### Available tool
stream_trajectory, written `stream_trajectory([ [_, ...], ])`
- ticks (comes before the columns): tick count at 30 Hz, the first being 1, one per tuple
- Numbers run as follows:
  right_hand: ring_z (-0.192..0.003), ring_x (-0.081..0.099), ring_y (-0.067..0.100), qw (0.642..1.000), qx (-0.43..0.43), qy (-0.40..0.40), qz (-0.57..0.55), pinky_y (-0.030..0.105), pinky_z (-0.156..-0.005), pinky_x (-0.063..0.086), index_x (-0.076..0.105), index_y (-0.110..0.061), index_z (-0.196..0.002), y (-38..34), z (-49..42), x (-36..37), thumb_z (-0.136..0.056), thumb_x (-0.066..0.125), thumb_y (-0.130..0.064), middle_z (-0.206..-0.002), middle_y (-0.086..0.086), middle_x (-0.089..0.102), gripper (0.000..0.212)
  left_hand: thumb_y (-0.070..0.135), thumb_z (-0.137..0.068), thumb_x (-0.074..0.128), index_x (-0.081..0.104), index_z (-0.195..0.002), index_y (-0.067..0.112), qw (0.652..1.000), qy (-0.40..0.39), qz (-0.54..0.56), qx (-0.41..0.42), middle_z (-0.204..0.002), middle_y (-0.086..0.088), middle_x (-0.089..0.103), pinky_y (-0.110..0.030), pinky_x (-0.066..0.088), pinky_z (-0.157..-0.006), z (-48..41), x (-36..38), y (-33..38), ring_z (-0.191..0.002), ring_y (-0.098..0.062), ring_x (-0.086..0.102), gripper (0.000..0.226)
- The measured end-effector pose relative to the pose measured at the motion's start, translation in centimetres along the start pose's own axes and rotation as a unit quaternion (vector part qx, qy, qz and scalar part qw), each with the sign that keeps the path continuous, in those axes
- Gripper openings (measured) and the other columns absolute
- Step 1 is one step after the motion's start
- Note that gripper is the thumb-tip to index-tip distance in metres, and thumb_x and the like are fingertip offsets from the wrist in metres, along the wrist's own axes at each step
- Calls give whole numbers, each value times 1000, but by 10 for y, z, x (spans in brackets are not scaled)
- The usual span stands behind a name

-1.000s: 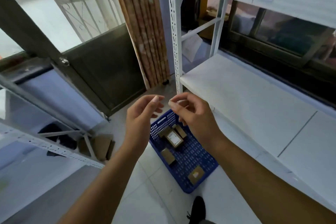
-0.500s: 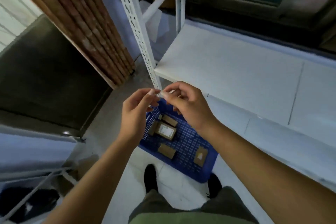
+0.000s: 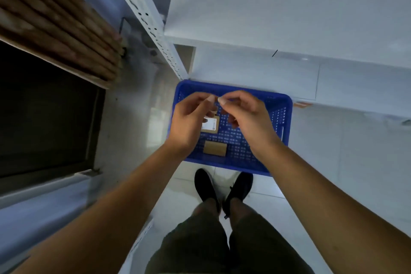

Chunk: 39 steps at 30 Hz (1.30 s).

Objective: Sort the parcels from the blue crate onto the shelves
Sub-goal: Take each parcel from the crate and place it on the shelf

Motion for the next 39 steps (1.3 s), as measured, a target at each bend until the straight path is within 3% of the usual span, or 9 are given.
stream_trajectory([
  [6, -60, 64, -10, 997, 70, 4, 15, 10, -57, 48, 75, -26, -94, 151, -63, 22, -99, 76, -26, -69, -19, 71, 5, 13, -106, 58, 72, -96, 6, 997, -13, 0, -71, -84, -3, 71, -17, 50, -67, -48, 8, -152, -73, -5, 65, 19],
  [13, -78, 63, 15, 991, 135, 6, 23, 30, -70, 53, 75, -20, -102, 340, -140, 36, -101, 74, -27, -97, 12, 72, 7, 14, -105, 60, 74, -107, -2, 986, -7, -58, -158, -84, -7, 70, -12, 48, -58, -121, 13, -354, -70, -9, 64, 21],
  [17, -80, 62, 13, 984, 174, 30, 32, 17, -60, 50, 73, -25, -98, 439, -187, 35, -102, 73, -25, -111, 14, 73, 4, 15, -104, 60, 74, -111, 0, 974, -16, -110, -196, -88, -8, 69, -13, 47, -55, -161, 18, -452, -74, -13, 63, 22],
  [22, -107, 67, 18, 971, 229, 27, 62, 38, -92, 57, 73, -24, -115, 544, -226, 42, -97, 77, -35, -122, -1, 70, 22, 28, -99, 65, 73, -87, 17, 945, -33, -174, -274, -86, -10, 69, -35, 44, -73, -197, 18, -558, -82, -25, 62, 18],
  [24, -117, 63, 21, 962, 255, 20, 89, 36, -93, 53, 67, -23, -130, 575, -234, 45, -96, 77, -39, -136, 0, 63, 39, 35, -98, 67, 71, -89, 24, 929, -41, -211, -301, -89, -6, 68, -37, 46, -78, -205, 16, -588, -91, -27, 64, 14],
  [26, -126, 59, 26, 949, 289, 22, 123, 35, -96, 50, 57, -24, -143, 604, -239, 45, -93, 79, -42, -148, 5, 54, 58, 40, -99, 64, 72, -117, 17, 901, -87, -278, -322, -112, -11, 71, -37, 49, -85, -207, 17, -612, -107, -30, 66, 30],
  [29, -149, 43, 39, 922, 349, 13, 169, 50, -119, 45, 34, -28, -164, 640, -243, 46, -90, 79, -46, -167, 14, 36, 88, 36, -107, 56, 60, -145, 11, 872, -140, -325, -338, -148, -15, 59, -42, 46, -109, -212, 22, -638, -134, -35, 56, 46],
  [34, -154, 40, 35, 895, 417, -32, 152, 37, -117, 41, 2, -12, -171, 664, -244, 62, -106, 65, -26, -168, 16, 38, 92, 30, -111, 47, 49, -152, 6, 855, -136, -291, -408, -155, -19, 50, -36, 39, -112, -209, 38, -664, -144, -35, 47, 47],
  [39, -135, 56, 31, 914, 387, -21, 120, 35, -105, 46, 41, -17, -158, 655, -240, 54, -101, 70, -35, -146, 3, 55, 66, 40, -105, 52, 52, -151, 10, 860, -86, -259, -430, -148, -17, 57, -37, 44, -107, -201, 39, -674, -133, -37, 56, 55],
])
Point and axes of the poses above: each hand's wrist, its own z-axis away from the middle knuckle, its own x-axis out of the palm, y = z × x, the point moved 9 cm from there along -z, towards the middle knuckle
